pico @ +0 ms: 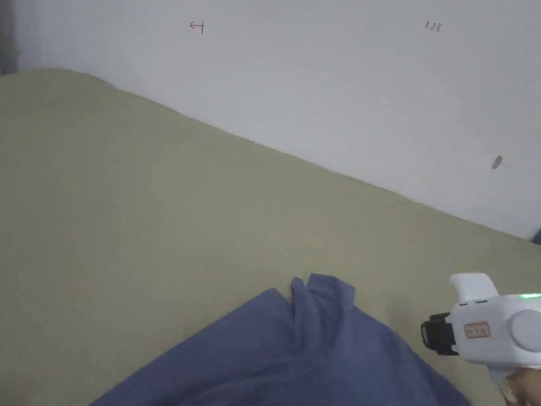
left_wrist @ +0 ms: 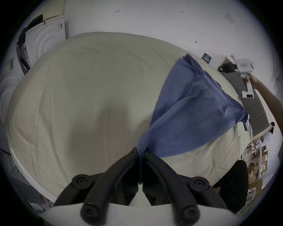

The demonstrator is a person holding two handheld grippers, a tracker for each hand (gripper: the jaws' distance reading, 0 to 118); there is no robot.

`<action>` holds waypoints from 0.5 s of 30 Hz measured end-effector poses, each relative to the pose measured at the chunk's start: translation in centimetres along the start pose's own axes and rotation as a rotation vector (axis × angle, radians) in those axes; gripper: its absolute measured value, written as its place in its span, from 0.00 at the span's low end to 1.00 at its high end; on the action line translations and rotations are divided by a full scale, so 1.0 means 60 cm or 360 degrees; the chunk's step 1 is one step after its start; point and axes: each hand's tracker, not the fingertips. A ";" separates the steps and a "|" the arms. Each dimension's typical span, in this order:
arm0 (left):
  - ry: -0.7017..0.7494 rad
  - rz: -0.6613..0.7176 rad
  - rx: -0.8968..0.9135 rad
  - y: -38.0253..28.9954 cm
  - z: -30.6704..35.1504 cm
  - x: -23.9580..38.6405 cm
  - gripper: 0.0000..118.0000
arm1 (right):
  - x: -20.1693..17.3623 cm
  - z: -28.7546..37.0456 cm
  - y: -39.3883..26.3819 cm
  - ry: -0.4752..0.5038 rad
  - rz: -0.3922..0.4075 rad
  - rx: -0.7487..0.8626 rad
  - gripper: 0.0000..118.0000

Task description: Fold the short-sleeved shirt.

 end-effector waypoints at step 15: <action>-0.0074 0.0140 -0.0033 0.013 -0.010 -0.011 0.03 | 0.010 -0.174 0.024 0.0137 0.0179 -0.0194 0.77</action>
